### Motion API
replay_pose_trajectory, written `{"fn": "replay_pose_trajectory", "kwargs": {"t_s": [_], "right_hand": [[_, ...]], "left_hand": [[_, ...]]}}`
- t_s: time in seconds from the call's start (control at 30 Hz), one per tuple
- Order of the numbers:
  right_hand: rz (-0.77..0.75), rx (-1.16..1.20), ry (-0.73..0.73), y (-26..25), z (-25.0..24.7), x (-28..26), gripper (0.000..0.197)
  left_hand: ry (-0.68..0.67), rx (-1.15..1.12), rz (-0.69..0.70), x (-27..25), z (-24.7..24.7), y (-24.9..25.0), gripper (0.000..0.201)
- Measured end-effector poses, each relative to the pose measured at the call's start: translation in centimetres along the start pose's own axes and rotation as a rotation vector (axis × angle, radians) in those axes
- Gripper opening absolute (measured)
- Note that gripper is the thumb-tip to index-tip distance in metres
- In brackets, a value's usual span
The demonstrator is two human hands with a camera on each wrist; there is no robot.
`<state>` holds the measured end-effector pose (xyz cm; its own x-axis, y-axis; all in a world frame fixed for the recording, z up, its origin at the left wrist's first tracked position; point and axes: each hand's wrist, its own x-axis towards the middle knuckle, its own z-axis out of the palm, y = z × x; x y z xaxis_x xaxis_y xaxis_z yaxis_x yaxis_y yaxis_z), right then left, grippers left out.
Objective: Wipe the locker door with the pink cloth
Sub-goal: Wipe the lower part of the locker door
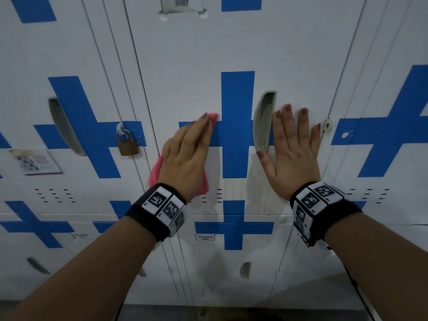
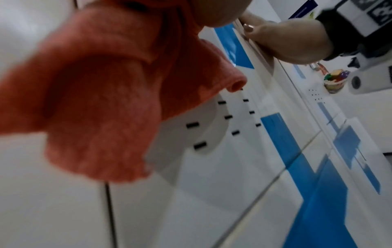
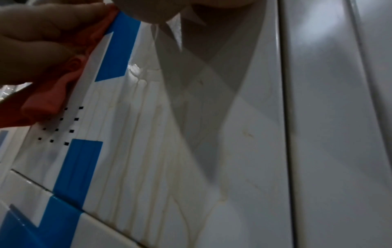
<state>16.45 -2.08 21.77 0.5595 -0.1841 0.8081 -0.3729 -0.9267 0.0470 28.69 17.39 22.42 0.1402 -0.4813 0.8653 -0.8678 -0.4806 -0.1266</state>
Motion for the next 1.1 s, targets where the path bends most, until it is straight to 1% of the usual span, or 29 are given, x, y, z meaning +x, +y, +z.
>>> {"fn": "replay_pose_trajectory", "kwargs": {"t_s": [0.07,0.1,0.13,0.17,0.2,0.23,0.27,0.3,0.37,0.43,0.5,0.57,0.67,0.73,0.83,0.9,0.97,1.1], "right_hand": [[0.005,0.006,0.002,0.0,-0.1,0.0,0.072],[0.006,0.008,0.003,0.0,-0.1,0.0,0.072],[0.007,0.009,0.001,0.0,-0.1,0.0,0.072],[0.008,0.009,0.000,0.0,-0.1,0.0,0.072],[0.008,0.008,-0.001,0.0,-0.1,0.0,0.071],[0.006,0.007,0.001,0.0,-0.1,0.0,0.071],[0.003,0.005,0.003,0.0,-0.1,0.0,0.071],[0.001,0.002,0.004,0.0,-0.1,0.0,0.071],[0.002,-0.001,0.002,-0.1,-0.1,0.0,0.071],[0.008,-0.001,0.003,-0.1,-0.1,0.0,0.071],[0.007,0.000,0.007,0.0,-0.1,0.0,0.072],[0.005,-0.002,0.012,0.0,0.0,0.0,0.072],[0.007,-0.009,0.019,0.0,0.0,0.0,0.071],[0.008,-0.011,0.021,-0.1,0.0,0.0,0.071],[0.009,-0.005,0.026,-0.1,0.0,0.0,0.071],[0.009,-0.008,0.023,-0.1,-0.1,0.0,0.071],[0.010,-0.011,0.017,-0.1,-0.1,0.0,0.071],[0.011,-0.008,0.018,-0.1,0.0,0.0,0.072]], "left_hand": [[0.135,-0.114,-0.117,0.9,0.1,0.0,0.073],[0.182,-0.102,-0.111,1.3,0.0,0.2,0.066],[0.201,-0.075,-0.079,1.3,0.1,0.2,0.062],[0.188,-0.029,-0.053,0.9,0.6,0.1,0.056],[0.155,-0.072,-0.076,0.8,0.7,0.2,0.047],[0.111,-0.085,-0.066,0.8,0.6,0.5,0.038],[0.069,-0.123,-0.074,0.4,0.7,0.6,0.034],[0.007,-0.128,-0.050,-0.4,0.8,0.3,0.040],[-0.064,-0.017,0.071,-2.0,1.4,-0.3,0.068],[-0.169,0.053,0.126,-3.6,1.9,-0.7,0.090],[-0.265,0.133,0.182,-5.0,2.5,-0.7,0.107],[-0.335,0.187,0.253,-6.4,3.0,-0.8,0.117],[-0.387,0.225,0.304,-8.4,3.8,-0.8,0.122],[-0.432,0.235,0.320,-9.4,3.9,-0.7,0.122],[-0.440,0.224,0.316,-9.9,4.0,-0.6,0.116],[-0.430,0.199,0.299,-9.7,3.8,-0.5,0.106],[-0.419,0.186,0.257,-8.9,3.3,-0.5,0.102],[-0.375,0.157,0.083,-6.4,2.5,-0.2,0.118]]}}
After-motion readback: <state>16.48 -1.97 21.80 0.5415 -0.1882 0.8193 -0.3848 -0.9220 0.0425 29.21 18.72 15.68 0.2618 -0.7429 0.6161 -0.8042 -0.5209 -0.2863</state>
